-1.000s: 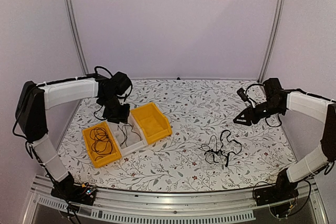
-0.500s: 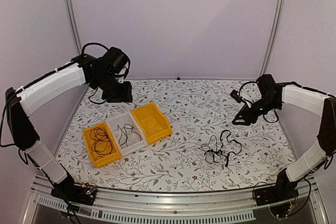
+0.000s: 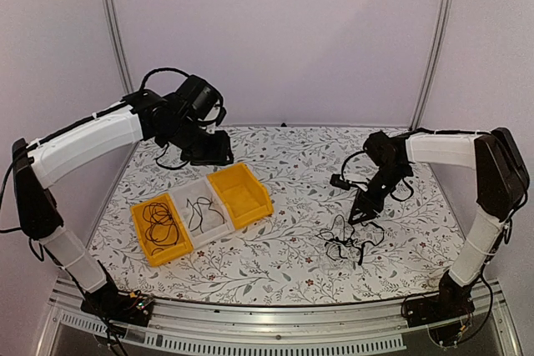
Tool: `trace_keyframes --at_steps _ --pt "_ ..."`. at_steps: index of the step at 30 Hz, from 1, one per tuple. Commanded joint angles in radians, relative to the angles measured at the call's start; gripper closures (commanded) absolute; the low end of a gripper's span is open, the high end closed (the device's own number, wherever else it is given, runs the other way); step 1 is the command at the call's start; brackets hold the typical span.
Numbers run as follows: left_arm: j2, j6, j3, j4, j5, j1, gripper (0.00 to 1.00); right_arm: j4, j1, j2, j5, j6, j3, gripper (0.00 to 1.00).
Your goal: Untangle the cables
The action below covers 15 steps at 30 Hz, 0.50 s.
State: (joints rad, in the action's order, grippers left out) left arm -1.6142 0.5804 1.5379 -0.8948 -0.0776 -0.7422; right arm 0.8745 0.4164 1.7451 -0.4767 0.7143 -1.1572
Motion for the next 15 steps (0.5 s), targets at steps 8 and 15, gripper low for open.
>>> trace_keyframes --at_steps 8,15 --pt "-0.002 0.034 -0.039 0.052 0.029 -0.032 0.55 0.061 0.005 0.181 -0.058 -0.071 -0.124 0.53" --pt "-0.018 0.04 -0.039 0.068 0.04 -0.038 0.55 0.063 0.027 0.214 -0.114 -0.088 -0.156 0.75"
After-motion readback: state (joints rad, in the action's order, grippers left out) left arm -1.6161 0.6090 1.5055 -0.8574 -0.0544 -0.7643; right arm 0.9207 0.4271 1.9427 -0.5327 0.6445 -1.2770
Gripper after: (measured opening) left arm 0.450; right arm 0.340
